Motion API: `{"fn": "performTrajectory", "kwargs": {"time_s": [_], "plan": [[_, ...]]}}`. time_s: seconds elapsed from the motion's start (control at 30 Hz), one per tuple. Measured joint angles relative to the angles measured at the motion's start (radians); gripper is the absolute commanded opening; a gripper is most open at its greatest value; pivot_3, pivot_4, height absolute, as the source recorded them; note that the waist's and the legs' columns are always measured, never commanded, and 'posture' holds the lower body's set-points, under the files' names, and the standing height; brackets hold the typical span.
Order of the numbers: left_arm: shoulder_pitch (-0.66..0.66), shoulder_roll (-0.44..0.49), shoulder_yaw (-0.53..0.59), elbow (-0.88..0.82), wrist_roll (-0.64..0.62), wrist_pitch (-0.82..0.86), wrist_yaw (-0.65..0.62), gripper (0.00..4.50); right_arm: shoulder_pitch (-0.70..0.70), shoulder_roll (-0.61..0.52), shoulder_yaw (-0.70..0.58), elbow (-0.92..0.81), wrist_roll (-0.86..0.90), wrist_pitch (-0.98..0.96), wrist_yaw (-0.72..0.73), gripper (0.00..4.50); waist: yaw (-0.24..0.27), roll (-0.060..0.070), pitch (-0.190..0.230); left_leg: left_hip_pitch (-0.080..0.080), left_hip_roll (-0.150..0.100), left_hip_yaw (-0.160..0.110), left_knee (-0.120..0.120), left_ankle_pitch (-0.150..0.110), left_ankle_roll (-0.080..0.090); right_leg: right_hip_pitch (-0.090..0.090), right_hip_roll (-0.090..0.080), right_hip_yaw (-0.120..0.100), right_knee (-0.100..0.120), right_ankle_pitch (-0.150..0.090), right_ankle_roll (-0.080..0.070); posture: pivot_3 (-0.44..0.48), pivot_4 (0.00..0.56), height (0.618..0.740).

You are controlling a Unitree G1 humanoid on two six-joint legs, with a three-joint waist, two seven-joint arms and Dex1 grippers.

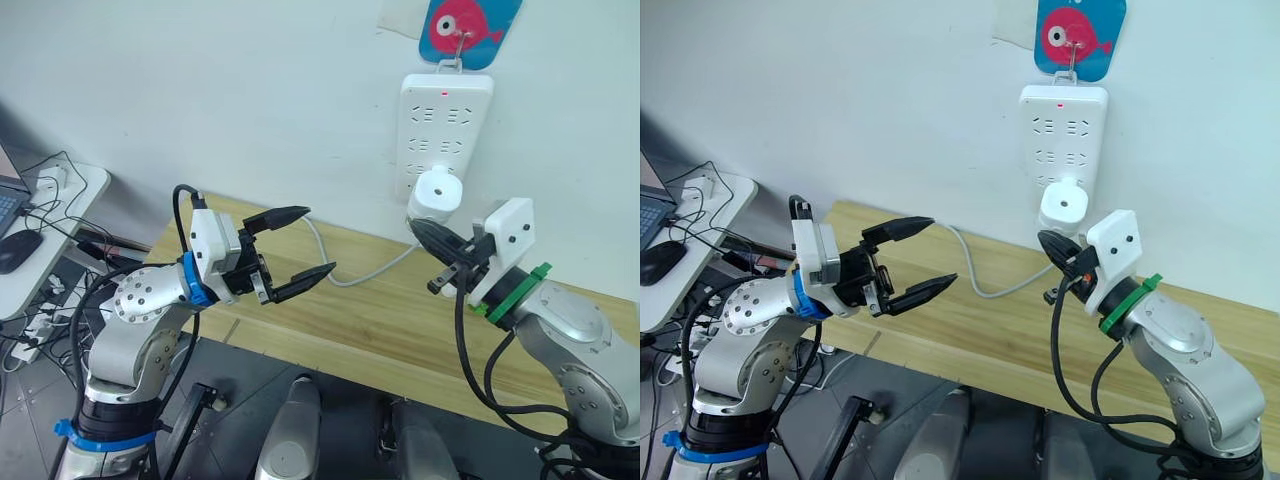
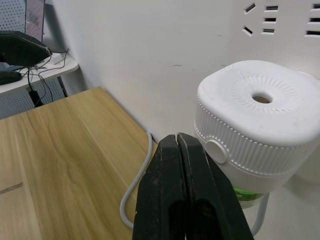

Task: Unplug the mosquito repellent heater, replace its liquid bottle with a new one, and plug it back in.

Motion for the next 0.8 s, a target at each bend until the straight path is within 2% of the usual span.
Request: {"fn": "performTrajectory", "kwargs": {"time_s": [0.8], "plan": [[-0.015, -0.016, -0.016, 0.043, 0.006, -0.025, -0.007, 4.5, 0.029, -0.027, -0.056, -0.013, 0.05, 0.017, -0.011, 0.01, 0.001, -0.001, -0.003, 0.001, 0.002, 0.002, 0.0, 0.0, 0.0, 0.0, 0.002, 0.001, 0.0, 0.001, -0.001, 0.301, 0.258, 0.74]]}}
